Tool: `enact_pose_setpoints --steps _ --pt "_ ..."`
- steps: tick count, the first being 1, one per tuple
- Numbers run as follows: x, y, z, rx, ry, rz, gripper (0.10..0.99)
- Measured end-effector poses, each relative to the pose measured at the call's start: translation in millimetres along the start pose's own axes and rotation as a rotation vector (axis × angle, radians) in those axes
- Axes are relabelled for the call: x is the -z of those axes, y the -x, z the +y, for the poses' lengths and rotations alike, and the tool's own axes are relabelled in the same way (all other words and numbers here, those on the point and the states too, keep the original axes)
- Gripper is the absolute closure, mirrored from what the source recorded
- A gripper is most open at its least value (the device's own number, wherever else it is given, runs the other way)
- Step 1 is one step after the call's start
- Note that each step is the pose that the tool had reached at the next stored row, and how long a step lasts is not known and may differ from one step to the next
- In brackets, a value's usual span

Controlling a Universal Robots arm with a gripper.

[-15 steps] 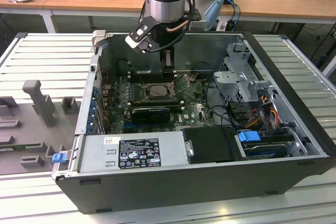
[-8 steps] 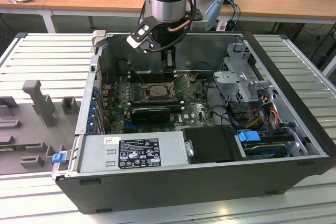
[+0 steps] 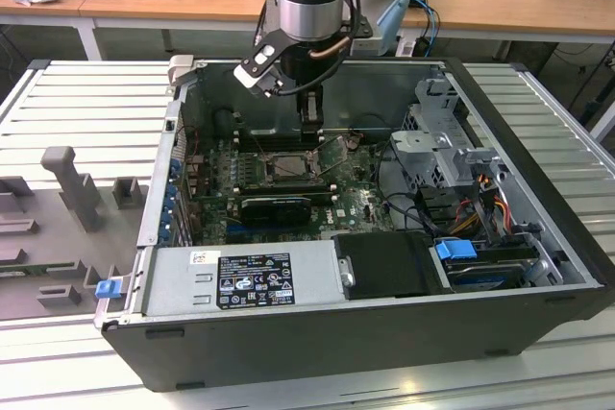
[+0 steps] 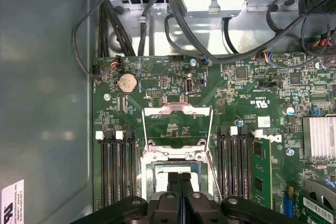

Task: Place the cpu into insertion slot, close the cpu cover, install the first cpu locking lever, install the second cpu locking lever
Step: 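Close the cpu cover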

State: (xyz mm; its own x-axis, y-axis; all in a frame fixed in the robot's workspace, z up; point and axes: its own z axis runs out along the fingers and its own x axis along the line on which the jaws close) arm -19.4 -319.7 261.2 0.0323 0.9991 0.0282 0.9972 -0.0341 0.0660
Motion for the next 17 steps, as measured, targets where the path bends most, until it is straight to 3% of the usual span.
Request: enact_pose_setpoints --steps 5,7,11,17 --pt "2.6 -0.1 1.5 0.0 0.0 0.0004 0.98" --pt "2.2 -0.3 8.2 0.0 0.0 0.0001 0.98" --pt "1.8 -0.5 13.8 0.0 0.0 0.0002 0.98" --pt "0.9 -1.0 28.3 0.0 0.0 0.0001 0.98"
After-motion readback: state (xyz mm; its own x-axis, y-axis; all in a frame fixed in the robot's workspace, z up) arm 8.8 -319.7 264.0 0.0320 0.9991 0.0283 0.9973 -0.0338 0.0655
